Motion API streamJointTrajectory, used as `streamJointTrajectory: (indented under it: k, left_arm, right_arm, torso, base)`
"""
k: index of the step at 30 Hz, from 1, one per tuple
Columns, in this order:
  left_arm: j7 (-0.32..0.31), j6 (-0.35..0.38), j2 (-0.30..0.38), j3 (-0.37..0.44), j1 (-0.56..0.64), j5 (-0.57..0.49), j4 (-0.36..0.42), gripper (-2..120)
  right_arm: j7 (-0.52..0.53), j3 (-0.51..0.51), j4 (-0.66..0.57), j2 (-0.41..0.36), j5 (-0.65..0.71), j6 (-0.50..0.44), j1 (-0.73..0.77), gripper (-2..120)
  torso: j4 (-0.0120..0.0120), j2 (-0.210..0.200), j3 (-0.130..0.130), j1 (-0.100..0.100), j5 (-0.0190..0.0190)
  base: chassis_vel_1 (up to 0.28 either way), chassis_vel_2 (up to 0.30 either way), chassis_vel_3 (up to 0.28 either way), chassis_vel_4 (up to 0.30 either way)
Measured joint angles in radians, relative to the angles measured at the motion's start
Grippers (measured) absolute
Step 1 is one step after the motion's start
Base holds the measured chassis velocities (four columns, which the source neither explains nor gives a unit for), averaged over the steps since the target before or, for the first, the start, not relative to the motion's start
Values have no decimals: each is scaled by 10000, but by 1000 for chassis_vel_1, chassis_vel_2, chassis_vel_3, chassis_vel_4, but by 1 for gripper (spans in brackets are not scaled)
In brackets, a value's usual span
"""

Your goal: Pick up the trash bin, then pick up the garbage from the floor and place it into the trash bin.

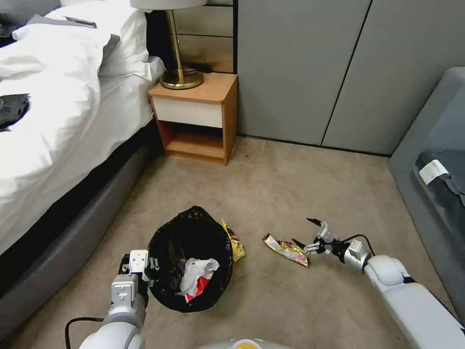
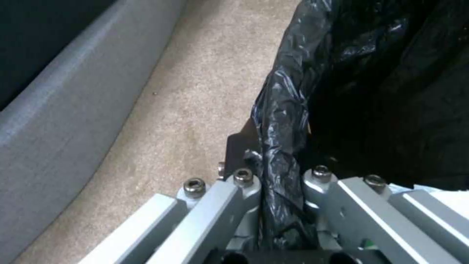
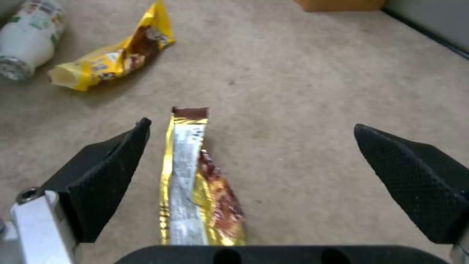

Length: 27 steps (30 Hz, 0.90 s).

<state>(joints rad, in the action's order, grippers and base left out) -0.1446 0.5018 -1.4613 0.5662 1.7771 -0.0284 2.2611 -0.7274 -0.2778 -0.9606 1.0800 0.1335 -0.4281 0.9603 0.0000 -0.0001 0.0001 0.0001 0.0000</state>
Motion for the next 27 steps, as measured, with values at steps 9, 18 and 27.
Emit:
streamJointTrajectory:
  k: [9, 18, 27]
  left_arm:
    - [-35, -87, -41, -1, 81, 39, 0, 3]
    - [-72, -140, -70, 23, 165, 52, 2, 3]
    - [-84, -154, -70, 34, 208, 61, 12, 3]
  right_arm:
    - [-314, -110, 1612, 876, -431, -417, -635, 100]
    - [-297, -472, 3059, 1641, -1119, -738, -1209, 100]
    - [-8, -803, 4473, 1809, -1491, -1018, -1706, 99]
  torso:
    - [0, 0, 0, 0, -3]
    - [0, 0, 0, -1, -2]
    - [1, 0, -1, -1, -2]
  base:
    - [0, 0, 0, 0]
    - [0, 0, 0, 0]
    - [0, 0, 0, 0]
